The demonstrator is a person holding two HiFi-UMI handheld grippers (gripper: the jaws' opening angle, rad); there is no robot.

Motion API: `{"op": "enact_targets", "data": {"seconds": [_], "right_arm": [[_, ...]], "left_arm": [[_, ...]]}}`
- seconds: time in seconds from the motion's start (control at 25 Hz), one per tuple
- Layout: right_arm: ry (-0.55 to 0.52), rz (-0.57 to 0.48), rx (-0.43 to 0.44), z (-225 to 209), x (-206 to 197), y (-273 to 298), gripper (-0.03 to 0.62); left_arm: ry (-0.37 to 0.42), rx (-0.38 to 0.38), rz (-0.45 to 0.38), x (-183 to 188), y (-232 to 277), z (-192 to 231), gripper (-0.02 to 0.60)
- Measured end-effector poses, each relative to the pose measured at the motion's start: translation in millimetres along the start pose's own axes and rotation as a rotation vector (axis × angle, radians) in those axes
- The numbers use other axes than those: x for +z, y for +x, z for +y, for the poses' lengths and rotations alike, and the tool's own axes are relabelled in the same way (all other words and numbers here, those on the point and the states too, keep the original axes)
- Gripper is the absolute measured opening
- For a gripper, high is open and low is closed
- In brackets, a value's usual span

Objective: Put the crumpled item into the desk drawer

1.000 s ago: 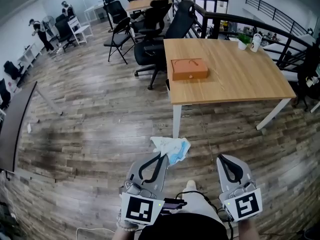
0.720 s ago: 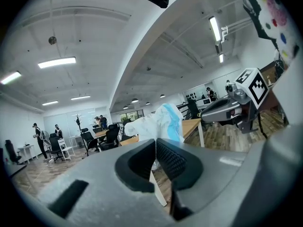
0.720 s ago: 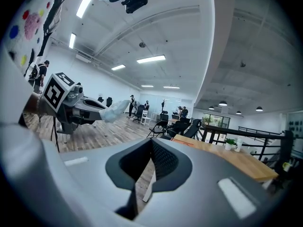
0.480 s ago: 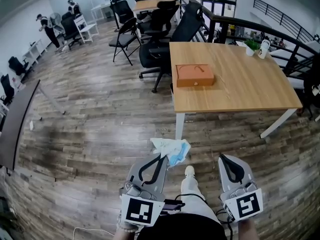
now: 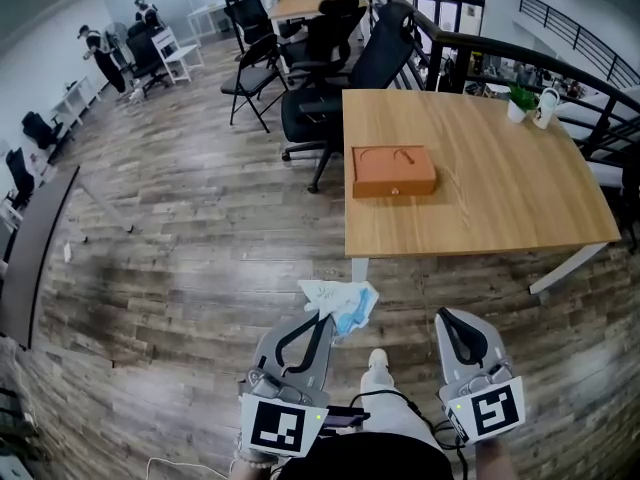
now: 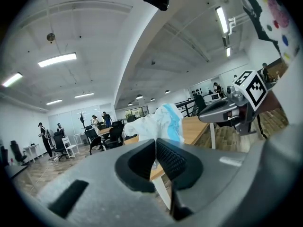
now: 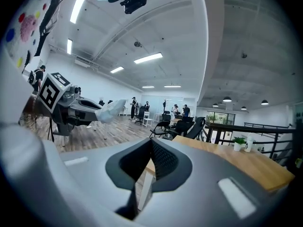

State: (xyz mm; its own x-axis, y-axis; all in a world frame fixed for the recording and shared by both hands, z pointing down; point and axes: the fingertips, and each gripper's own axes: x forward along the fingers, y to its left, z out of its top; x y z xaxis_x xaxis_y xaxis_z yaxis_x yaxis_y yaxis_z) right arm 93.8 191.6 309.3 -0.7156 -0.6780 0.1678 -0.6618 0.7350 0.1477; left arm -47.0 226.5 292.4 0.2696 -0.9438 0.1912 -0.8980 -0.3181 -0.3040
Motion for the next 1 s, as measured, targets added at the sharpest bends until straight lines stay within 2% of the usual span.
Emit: {"op": "enact_targets", "data": {"seconds": [0.32,0.68,0.84,1.0], "right_arm": [[0.006,0.015,0.06,-59.1,-3.9,68.0,0.006],[0.008,0.004,0.103,-133.2,3.1,133.1,0.006],[-0.015,-0.017,0.115,-150.7,3.9,150.2,0.006],[-0.004,-0.008,0.127,-162.4,-0.4,156.1,0.006]], "left_arm": [[-0.012,0.039,0.022,5.7,80.8,31.8,0.014],[-0.063,0.078,0.043,20.5,170.0,60.0,0.014],[-0.027,0.063,0.056,23.8,195.9,60.9,0.014],[-0.025,0.099,0.063,26.0,203.8,69.9,0.014]]}}
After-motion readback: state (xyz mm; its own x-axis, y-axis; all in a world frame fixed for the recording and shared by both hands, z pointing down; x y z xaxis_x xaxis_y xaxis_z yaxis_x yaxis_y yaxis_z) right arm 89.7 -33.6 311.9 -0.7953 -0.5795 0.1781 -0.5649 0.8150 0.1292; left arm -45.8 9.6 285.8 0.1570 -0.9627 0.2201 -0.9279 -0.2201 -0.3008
